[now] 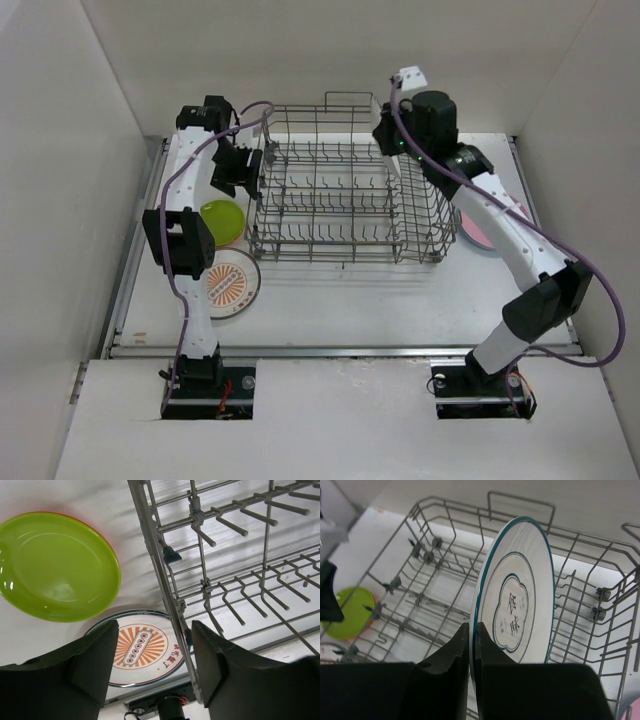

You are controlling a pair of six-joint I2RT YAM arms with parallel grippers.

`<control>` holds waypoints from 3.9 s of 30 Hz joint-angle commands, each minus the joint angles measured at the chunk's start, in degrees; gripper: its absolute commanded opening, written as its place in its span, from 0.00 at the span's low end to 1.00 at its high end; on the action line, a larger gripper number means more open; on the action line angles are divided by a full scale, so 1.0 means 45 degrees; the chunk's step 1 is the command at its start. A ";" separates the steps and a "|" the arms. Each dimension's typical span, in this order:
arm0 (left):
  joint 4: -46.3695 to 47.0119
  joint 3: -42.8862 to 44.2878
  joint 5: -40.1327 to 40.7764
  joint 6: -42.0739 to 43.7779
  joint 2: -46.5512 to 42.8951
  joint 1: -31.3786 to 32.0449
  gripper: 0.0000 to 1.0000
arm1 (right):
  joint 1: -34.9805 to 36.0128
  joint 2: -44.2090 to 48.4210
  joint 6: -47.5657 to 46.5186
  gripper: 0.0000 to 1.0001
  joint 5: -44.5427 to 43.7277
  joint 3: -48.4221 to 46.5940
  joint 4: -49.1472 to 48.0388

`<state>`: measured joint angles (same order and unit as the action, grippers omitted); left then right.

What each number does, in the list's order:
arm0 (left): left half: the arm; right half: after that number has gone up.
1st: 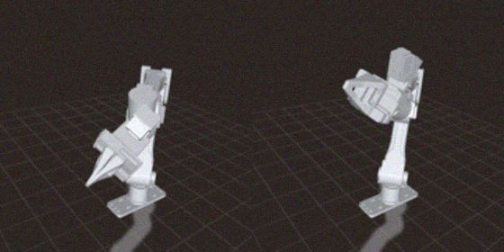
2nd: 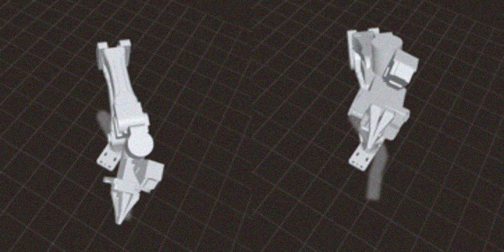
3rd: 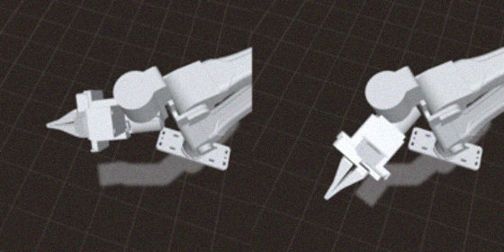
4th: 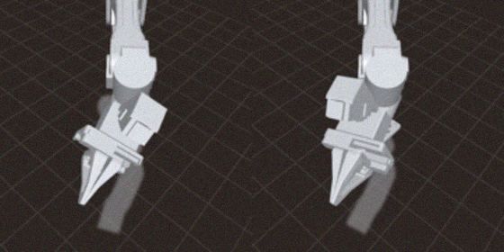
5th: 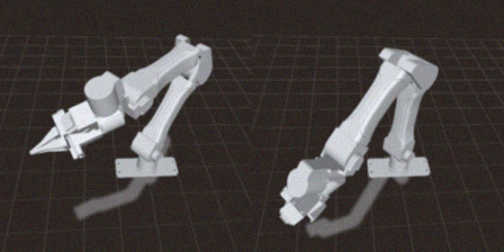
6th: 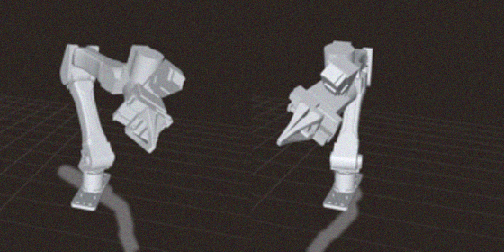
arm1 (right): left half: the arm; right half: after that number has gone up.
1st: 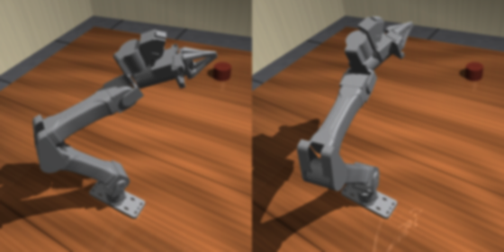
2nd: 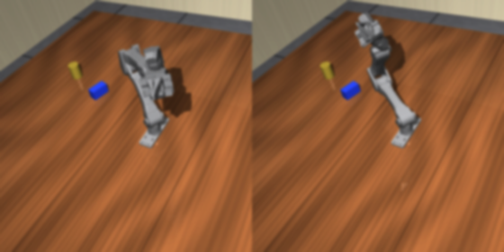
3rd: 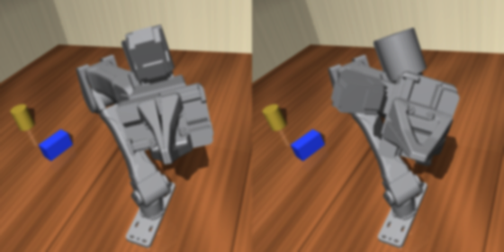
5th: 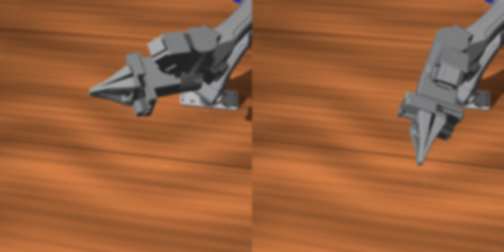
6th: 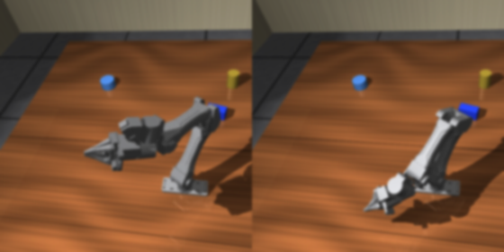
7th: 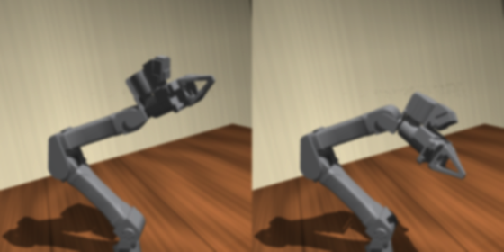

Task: Unload the plates from the dish rack

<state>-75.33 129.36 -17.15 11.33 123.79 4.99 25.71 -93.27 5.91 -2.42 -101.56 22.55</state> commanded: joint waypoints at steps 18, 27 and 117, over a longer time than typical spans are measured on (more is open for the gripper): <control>-0.0602 0.1001 -0.7804 0.0255 -0.3602 -0.0622 0.97 | 0.7799 0.0962 -0.4769 0.00 -0.6727 0.2450 -0.1316; -0.0740 0.0335 -0.8260 0.0099 -0.2978 -0.0016 0.97 | 0.9831 -0.0814 -0.6624 0.00 -1.1314 0.3446 -0.3678; -0.3514 -0.4018 -0.5762 0.6541 -0.4421 -0.8415 0.00 | 0.8172 0.1254 0.0874 0.90 -0.9854 0.2666 -0.2100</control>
<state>-75.55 113.56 -45.82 31.53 108.62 -33.45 62.67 -90.45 8.43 -46.89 -89.82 13.63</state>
